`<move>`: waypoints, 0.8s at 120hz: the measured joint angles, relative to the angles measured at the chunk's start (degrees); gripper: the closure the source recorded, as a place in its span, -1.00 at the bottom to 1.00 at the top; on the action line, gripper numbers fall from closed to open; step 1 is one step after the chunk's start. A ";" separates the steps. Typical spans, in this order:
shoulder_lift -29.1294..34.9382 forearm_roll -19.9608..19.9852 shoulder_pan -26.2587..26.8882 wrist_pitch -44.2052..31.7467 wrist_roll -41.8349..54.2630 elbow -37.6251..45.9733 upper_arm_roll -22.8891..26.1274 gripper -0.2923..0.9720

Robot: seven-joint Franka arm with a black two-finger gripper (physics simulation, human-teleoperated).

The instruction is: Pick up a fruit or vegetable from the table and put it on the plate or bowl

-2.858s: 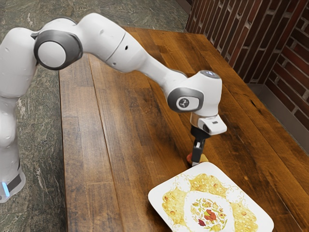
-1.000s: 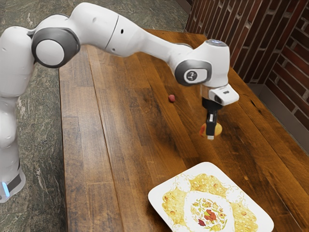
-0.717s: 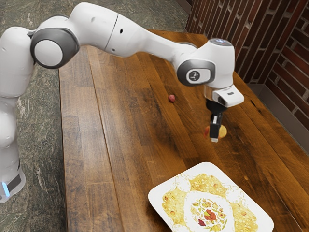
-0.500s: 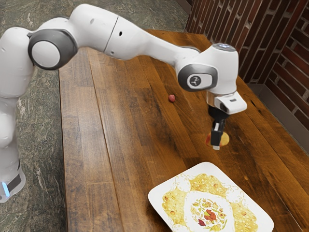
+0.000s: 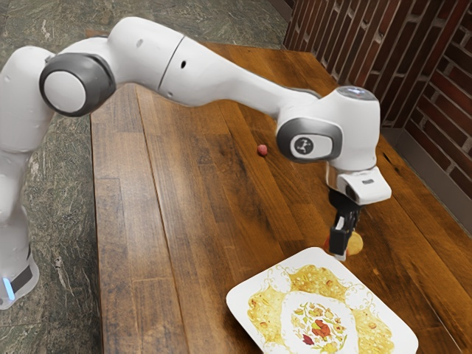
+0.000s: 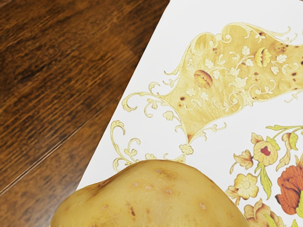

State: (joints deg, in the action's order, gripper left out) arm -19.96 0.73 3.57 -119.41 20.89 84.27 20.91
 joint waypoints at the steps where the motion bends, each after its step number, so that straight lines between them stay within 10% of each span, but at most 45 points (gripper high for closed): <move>1: -0.10 -0.01 0.12 0.00 -0.02 -0.17 -0.01 0.02; 96: -2.22 -0.82 8.36 0.03 -1.57 -4.26 -0.28 0.02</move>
State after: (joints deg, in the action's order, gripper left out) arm -22.18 -0.09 11.93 -119.38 19.32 80.01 20.62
